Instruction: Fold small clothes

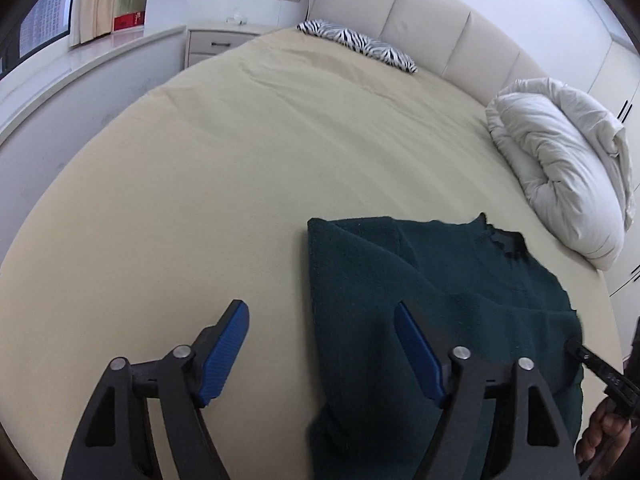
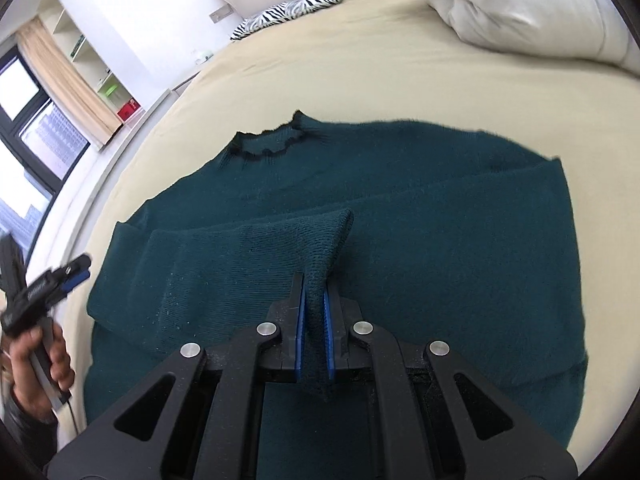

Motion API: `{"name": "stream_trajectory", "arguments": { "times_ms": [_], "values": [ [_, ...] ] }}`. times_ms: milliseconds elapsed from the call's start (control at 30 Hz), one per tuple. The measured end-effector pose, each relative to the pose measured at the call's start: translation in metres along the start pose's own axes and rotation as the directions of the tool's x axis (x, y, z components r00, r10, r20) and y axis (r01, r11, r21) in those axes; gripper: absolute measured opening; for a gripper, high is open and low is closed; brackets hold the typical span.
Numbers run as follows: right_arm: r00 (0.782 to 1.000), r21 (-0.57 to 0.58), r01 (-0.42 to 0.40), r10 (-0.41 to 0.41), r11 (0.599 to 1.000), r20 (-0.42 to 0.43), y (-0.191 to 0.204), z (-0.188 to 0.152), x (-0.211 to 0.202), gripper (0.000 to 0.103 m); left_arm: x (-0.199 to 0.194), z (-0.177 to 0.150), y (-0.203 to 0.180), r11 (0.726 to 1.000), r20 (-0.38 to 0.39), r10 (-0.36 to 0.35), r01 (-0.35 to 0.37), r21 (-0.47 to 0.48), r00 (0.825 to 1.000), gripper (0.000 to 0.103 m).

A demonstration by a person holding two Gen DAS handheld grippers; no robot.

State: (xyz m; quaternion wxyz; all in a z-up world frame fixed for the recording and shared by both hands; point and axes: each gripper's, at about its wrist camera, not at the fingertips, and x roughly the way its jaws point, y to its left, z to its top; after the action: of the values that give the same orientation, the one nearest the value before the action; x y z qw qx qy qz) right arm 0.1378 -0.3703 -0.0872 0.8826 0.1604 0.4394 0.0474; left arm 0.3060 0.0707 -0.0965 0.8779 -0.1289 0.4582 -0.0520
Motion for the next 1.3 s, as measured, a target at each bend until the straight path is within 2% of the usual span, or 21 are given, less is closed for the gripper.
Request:
{"name": "stream_trajectory", "arguments": {
  "times_ms": [67, 167, 233, 300, 367, 400, 467, 500, 633, 700, 800, 833, 900, 933, 1000, 1067, 1133, 1167, 1233, 1267, 1300],
  "values": [
    [1.000, -0.026, 0.006, -0.005, 1.000, 0.030, 0.001, 0.006, -0.004, 0.007, 0.014, 0.004, 0.000, 1.000, -0.028, 0.012, -0.012, 0.010, 1.000, 0.062],
    [0.997, -0.069, 0.019, -0.014, 0.997, 0.071, 0.011, 0.008, -0.018, 0.007, 0.024, 0.008, -0.003, 0.998, -0.026, 0.044, -0.043, 0.046, 0.999, 0.053],
    [0.998, -0.071, 0.021, -0.017, 0.997, 0.056, 0.010, 0.013, -0.014, 0.007, 0.027, 0.009, -0.004, 0.998, -0.018, 0.048, -0.047, 0.050, 0.999, 0.047],
    [0.999, -0.063, 0.048, -0.048, 0.997, 0.007, 0.006, 0.012, -0.003, 0.007, 0.030, 0.010, 0.000, 0.998, -0.011, 0.044, -0.044, 0.033, 0.999, 0.032],
    [0.997, -0.012, 0.050, -0.050, 0.999, -0.060, -0.007, 0.004, 0.013, 0.007, 0.032, 0.008, 0.003, 0.999, -0.009, 0.030, -0.030, 0.016, 1.000, 0.021],
    [0.997, 0.044, 0.029, -0.026, 0.999, -0.071, -0.019, 0.001, 0.020, 0.007, 0.032, 0.007, 0.003, 1.000, -0.007, 0.024, -0.024, 0.013, 1.000, 0.016],
    [0.998, 0.130, -0.029, 0.035, 0.991, -0.047, -0.033, -0.003, 0.020, 0.006, 0.030, 0.004, 0.002, 0.999, 0.005, 0.027, -0.027, 0.029, 1.000, 0.012],
    [0.999, 0.150, -0.034, 0.039, 0.988, -0.034, -0.035, -0.003, 0.018, 0.006, 0.029, 0.004, 0.002, 0.999, 0.010, 0.027, -0.027, 0.032, 1.000, 0.010],
    [0.998, 0.090, 0.044, -0.048, 0.995, 0.036, -0.021, 0.000, 0.002, 0.006, 0.028, 0.002, 0.006, 1.000, 0.021, 0.016, -0.016, 0.005, 1.000, 0.010],
    [0.996, 0.104, 0.060, -0.066, 0.993, 0.057, -0.023, 0.004, -0.003, 0.003, 0.029, 0.002, 0.005, 1.000, 0.026, 0.018, -0.018, -0.002, 0.999, 0.009],
    [0.992, 0.133, 0.119, -0.122, 0.984, 0.011, -0.039, 0.002, 0.010, 0.001, 0.030, 0.002, 0.003, 0.999, 0.026, 0.029, -0.029, 0.016, 0.999, 0.009],
    [0.995, 0.151, 0.103, -0.103, 0.983, -0.007, -0.044, 0.000, 0.013, 0.001, 0.029, 0.002, 0.002, 0.999, 0.027, 0.028, -0.028, 0.022, 0.999, 0.010],
    [0.997, 0.155, 0.069, -0.073, 0.985, 0.017, -0.047, -0.005, 0.005, 0.002, 0.025, 0.002, 0.003, 1.000, 0.037, 0.017, -0.018, 0.023, 0.999, 0.012],
    [0.998, 0.160, 0.040, -0.047, 0.986, 0.040, -0.046, -0.007, -0.001, 0.006, 0.022, 0.002, 0.005, 1.000, 0.043, 0.017, -0.018, 0.016, 0.999, 0.014],
    [0.997, 0.166, -0.006, -0.006, 0.986, 0.076, -0.045, -0.007, -0.010, 0.007, 0.015, 0.001, 0.007, 1.000, 0.057, 0.006, -0.006, -0.003, 0.998, 0.027],
    [0.993, 0.163, -0.036, 0.016, 0.986, 0.119, -0.043, -0.004, -0.020, 0.016, 0.008, 0.002, 0.006, 1.000, 0.081, 0.001, -0.001, -0.002, 0.997, 0.035],
    [0.990, 0.173, -0.064, 0.040, 0.983, 0.138, -0.042, -0.002, -0.028, 0.047, 0.007, 0.005, 0.004, 1.000, 0.090, 0.008, -0.009, 0.012, 0.996, 0.038],
    [0.990, 0.170, -0.070, 0.047, 0.983, 0.135, -0.039, 0.000, -0.028, 0.051, 0.009, 0.006, 0.003, 1.000, 0.082, 0.013, -0.014, 0.015, 0.997, 0.038],
    [0.994, 0.135, -0.067, 0.053, 0.989, 0.100, -0.030, 0.001, -0.020, 0.053, 0.018, 0.010, 0.002, 0.999, 0.058, 0.030, -0.031, 0.023, 0.998, 0.039],
    [0.997, 0.098, -0.055, 0.050, 0.994, 0.054, -0.022, -0.001, -0.009, 0.053, 0.022, 0.011, 0.002, 0.999, 0.048, 0.038, -0.039, 0.029, 0.998, 0.039],
    [0.999, 0.070, -0.039, 0.039, 0.997, 0.012, -0.017, -0.002, 0.000, 0.047, 0.028, 0.012, 0.002, 0.998, 0.031, 0.046, -0.047, 0.032, 0.998, 0.038]
  ]
}}
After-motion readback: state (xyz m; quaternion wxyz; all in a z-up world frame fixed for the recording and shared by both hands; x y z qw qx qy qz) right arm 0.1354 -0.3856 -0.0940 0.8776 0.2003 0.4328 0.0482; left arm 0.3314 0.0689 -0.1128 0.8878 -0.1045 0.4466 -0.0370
